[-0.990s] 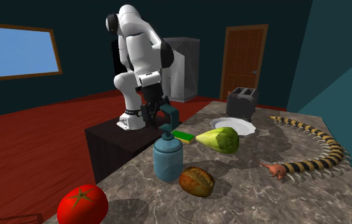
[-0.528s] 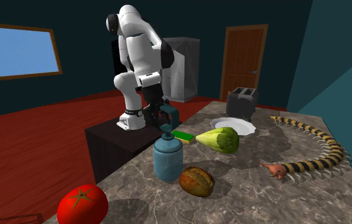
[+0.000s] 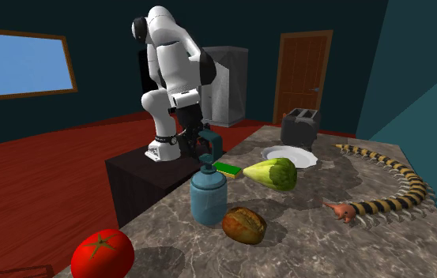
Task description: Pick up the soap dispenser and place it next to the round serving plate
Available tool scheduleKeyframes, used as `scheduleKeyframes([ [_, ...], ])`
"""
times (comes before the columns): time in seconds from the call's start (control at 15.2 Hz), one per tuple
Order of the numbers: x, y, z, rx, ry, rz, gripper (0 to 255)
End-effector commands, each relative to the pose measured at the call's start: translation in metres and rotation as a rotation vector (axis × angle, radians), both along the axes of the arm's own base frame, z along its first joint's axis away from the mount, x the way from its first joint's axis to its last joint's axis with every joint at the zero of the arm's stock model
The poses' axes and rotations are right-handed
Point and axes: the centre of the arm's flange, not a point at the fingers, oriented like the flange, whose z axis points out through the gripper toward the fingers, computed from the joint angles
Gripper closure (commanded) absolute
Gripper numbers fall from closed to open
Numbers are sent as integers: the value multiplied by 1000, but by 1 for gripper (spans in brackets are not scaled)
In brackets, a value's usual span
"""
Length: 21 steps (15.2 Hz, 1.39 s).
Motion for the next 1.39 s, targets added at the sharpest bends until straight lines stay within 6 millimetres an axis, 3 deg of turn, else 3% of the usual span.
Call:
scheduleKeyframes([
  [0.0,0,0,0,0,1,0,255],
  [1.32,0,0,105,0,1,0,255],
])
